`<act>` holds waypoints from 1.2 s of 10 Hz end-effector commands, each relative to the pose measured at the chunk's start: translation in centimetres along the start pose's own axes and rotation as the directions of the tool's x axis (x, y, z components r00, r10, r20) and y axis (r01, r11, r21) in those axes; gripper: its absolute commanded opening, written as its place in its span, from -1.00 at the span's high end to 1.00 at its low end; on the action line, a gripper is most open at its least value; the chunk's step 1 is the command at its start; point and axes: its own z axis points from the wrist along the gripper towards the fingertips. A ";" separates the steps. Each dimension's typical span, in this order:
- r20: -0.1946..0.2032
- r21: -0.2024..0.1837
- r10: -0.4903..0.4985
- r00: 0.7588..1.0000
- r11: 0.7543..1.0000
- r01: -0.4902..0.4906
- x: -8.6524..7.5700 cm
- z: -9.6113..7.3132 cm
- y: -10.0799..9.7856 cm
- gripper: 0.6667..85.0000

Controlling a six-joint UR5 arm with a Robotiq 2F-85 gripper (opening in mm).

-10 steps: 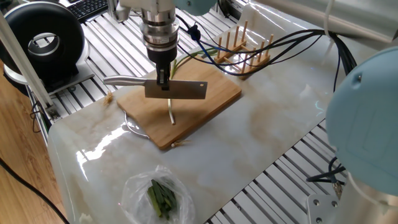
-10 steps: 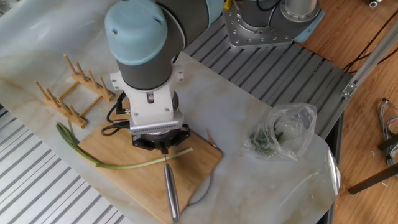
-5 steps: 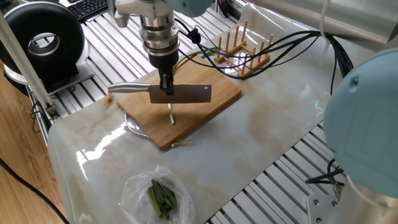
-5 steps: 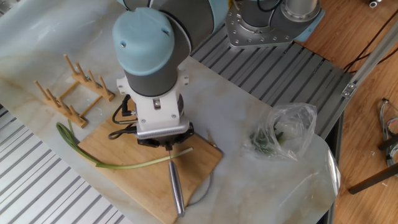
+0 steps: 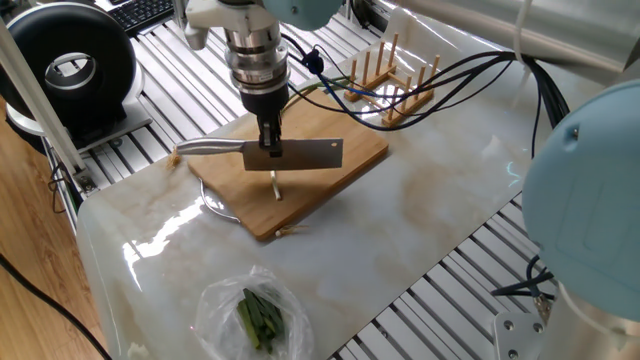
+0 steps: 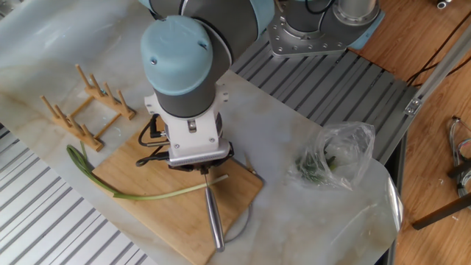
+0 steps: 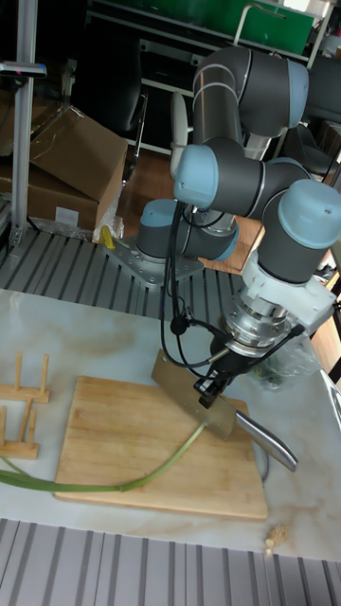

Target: Chop the green garlic

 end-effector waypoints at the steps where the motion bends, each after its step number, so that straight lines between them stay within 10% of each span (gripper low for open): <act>1: 0.014 -0.009 0.004 1.000 1.000 -0.004 -0.4 0.2 0.3 0.98; 12: 0.038 -0.003 0.011 0.999 1.000 -0.011 -1.1 0.7 -0.1 0.98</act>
